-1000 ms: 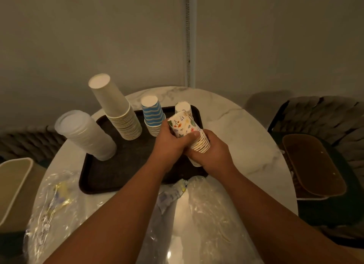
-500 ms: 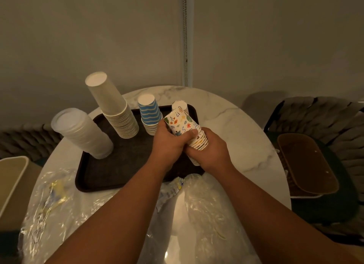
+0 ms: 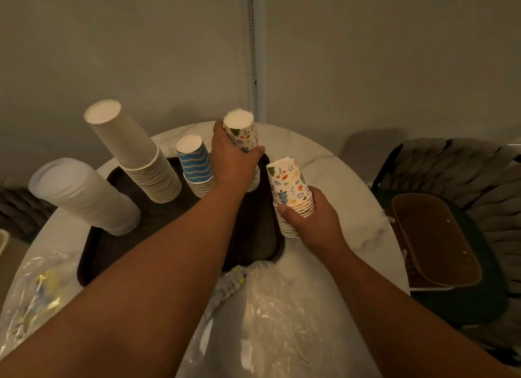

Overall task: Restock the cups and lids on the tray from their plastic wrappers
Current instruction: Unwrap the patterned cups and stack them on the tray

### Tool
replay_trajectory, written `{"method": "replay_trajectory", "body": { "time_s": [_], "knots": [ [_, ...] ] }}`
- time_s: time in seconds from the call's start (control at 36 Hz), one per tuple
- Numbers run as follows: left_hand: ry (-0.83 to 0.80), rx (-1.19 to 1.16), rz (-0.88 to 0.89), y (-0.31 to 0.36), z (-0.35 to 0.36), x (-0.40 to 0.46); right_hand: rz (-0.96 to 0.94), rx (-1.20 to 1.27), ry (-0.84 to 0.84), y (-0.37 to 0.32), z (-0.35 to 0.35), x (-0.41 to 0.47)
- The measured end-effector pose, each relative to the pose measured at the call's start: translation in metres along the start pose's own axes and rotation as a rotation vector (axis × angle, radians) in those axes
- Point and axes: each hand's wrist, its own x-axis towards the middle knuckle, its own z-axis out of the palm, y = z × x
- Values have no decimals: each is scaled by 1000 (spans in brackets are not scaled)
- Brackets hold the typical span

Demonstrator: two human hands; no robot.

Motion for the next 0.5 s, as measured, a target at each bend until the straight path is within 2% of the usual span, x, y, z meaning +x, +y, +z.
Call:
{"method": "replay_trajectory", "body": {
  "time_s": [0.31, 0.5],
  "knots": [
    [-13, 131, -147, -51, 31, -9, 15, 90, -5, 21, -13, 7],
    [-56, 121, -211, -58, 35, -8, 12, 93, 0, 22, -15, 10]
  ]
}}
